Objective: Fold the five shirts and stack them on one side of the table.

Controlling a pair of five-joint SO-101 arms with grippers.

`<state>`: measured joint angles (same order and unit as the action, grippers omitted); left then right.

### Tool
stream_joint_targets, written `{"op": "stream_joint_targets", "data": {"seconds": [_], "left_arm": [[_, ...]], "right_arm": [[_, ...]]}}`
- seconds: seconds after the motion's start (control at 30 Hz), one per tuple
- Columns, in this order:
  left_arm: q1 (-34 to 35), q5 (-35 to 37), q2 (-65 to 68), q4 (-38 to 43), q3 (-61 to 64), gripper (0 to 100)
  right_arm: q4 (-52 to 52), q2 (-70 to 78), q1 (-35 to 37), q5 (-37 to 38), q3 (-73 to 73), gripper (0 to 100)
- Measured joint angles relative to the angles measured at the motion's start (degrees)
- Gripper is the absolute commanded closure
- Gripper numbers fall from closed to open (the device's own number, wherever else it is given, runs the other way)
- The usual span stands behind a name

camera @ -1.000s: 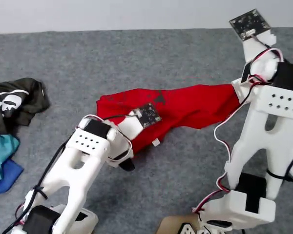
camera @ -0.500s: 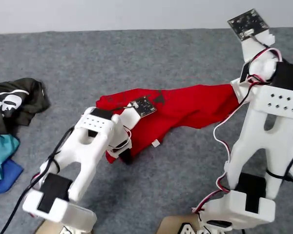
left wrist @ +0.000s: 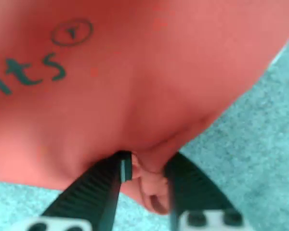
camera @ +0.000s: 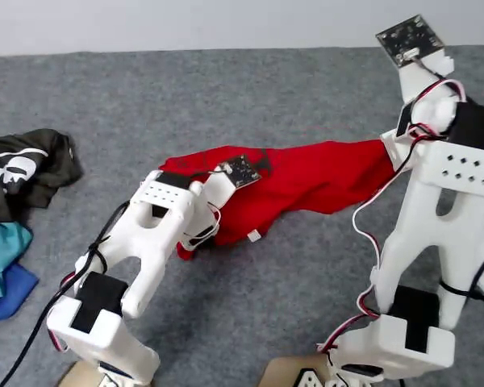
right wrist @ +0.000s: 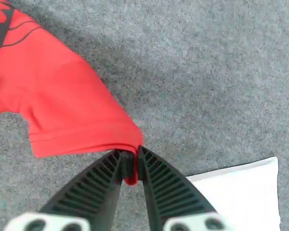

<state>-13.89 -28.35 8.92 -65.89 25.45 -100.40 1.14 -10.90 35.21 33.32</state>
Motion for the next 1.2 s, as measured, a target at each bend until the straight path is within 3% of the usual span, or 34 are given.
{"op": "stream_joint_targets", "data": {"seconds": [0.5,0.7,0.97,1.2], "left_arm": [[0.0,0.0,-14.3,-11.8,-6.8,97],[1.3,-3.0,-14.5,-15.1,-6.2,79],[3.4,-3.9,-14.5,-10.1,2.4,78],[1.1,-3.9,-14.5,-7.6,6.7,78]], "right_arm": [[0.0,0.0,0.0,0.0,0.0,98.7],[0.0,0.0,0.0,0.0,0.0,98.7],[0.0,0.0,0.0,0.0,0.0,98.7],[0.0,0.0,0.0,0.0,0.0,98.7]]}}
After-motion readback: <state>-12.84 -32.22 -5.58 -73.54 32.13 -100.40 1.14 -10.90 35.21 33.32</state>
